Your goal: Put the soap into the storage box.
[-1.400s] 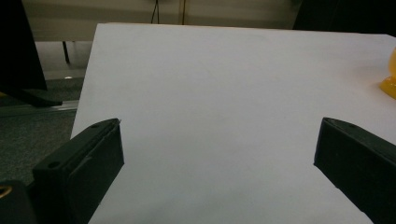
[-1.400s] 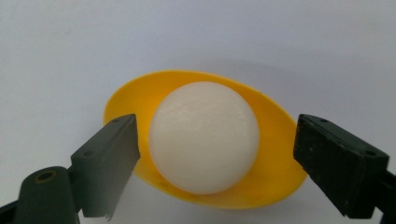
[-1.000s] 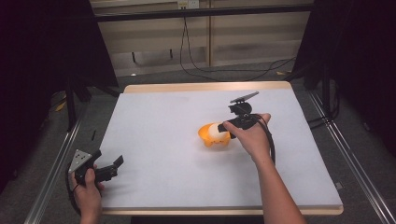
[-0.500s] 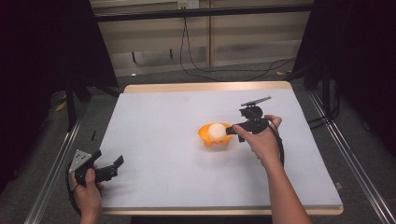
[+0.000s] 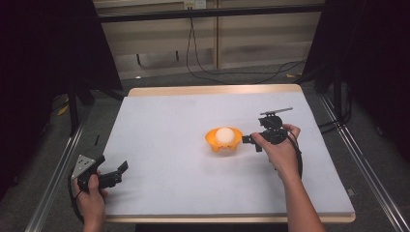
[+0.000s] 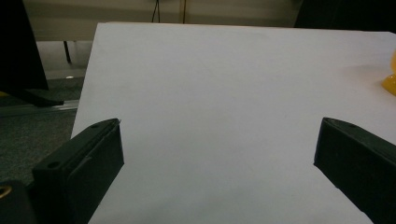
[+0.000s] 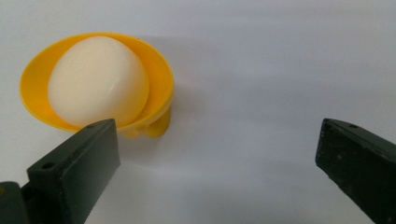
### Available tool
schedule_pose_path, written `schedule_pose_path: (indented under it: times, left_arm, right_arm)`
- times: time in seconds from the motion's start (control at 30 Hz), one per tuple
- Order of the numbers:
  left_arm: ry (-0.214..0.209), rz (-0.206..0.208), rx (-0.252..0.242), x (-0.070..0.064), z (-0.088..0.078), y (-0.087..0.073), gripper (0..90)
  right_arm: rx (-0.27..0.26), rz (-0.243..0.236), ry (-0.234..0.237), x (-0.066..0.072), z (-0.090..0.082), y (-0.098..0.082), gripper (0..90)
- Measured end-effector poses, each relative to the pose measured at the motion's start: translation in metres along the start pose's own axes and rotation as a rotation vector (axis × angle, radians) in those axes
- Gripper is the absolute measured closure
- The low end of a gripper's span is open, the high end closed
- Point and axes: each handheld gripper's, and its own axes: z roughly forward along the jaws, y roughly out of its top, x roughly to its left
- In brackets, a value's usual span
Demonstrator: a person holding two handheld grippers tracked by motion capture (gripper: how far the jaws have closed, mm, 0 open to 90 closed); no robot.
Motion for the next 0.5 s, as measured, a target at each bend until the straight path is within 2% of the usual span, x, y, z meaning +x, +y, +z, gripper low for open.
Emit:
schedule_pose_path:
  times: [0.27, 0.5]
  left_arm:
    - [0.001, -0.001, -0.001, 0.000, 0.000, 0.000, 1.3]
    - [-0.001, 0.002, 0.000, 0.000, 0.000, 0.000, 1.3]
  right_arm:
    - [-0.025, -0.007, -0.007, -0.012, -0.002, -0.012, 0.0]
    - [-0.048, 0.003, -0.020, -0.029, -0.006, -0.027, 0.0]
